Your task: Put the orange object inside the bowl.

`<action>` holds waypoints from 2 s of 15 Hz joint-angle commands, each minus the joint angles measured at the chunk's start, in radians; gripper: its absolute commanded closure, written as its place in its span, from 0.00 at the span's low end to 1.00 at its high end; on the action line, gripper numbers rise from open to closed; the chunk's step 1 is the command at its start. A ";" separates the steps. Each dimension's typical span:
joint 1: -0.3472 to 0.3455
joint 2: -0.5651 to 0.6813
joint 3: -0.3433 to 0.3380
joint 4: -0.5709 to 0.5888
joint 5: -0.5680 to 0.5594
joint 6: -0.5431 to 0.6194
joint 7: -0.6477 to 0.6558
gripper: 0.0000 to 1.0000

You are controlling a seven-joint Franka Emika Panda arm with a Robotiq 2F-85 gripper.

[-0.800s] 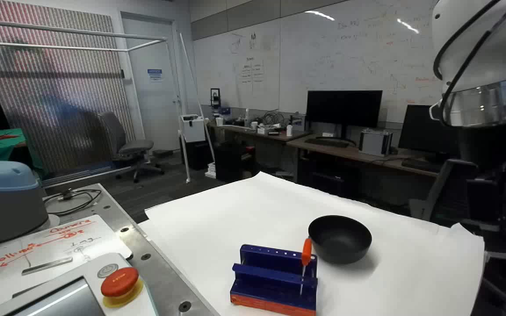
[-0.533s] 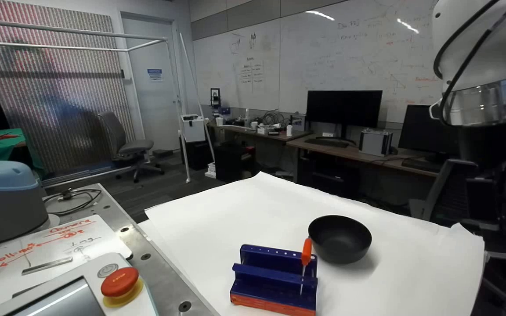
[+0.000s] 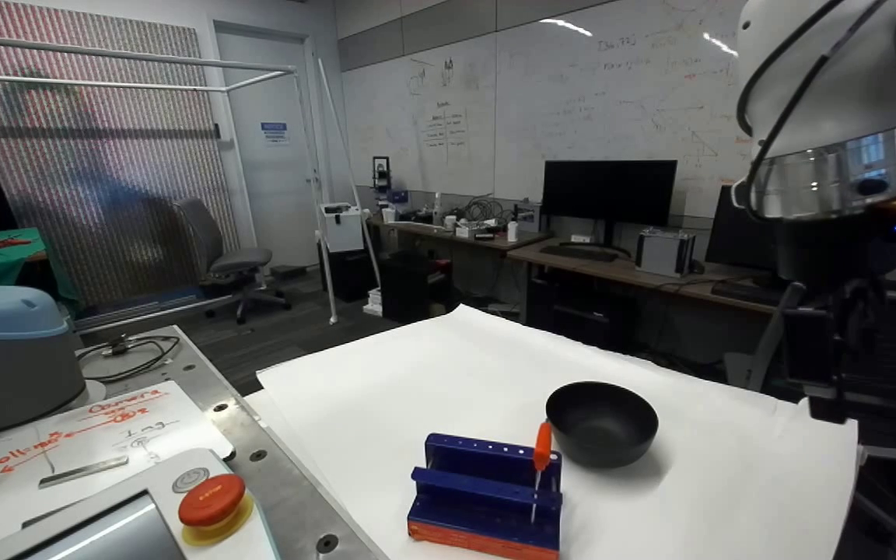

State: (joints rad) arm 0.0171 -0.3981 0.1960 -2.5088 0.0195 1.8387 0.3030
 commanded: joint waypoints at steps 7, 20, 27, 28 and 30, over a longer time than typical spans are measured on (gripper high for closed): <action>0.075 0.519 -0.017 0.468 0.032 0.101 0.110 0.00; 0.193 0.820 -0.129 0.657 0.096 0.386 0.562 0.00; 0.211 0.816 -0.147 0.647 0.085 0.367 0.699 0.00; 0.213 0.814 -0.148 0.645 0.083 0.370 0.715 0.00; 0.214 0.805 -0.148 0.638 0.081 0.372 0.742 0.00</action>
State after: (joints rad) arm 0.2088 0.4140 0.0623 -1.8776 0.1150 2.2227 0.9836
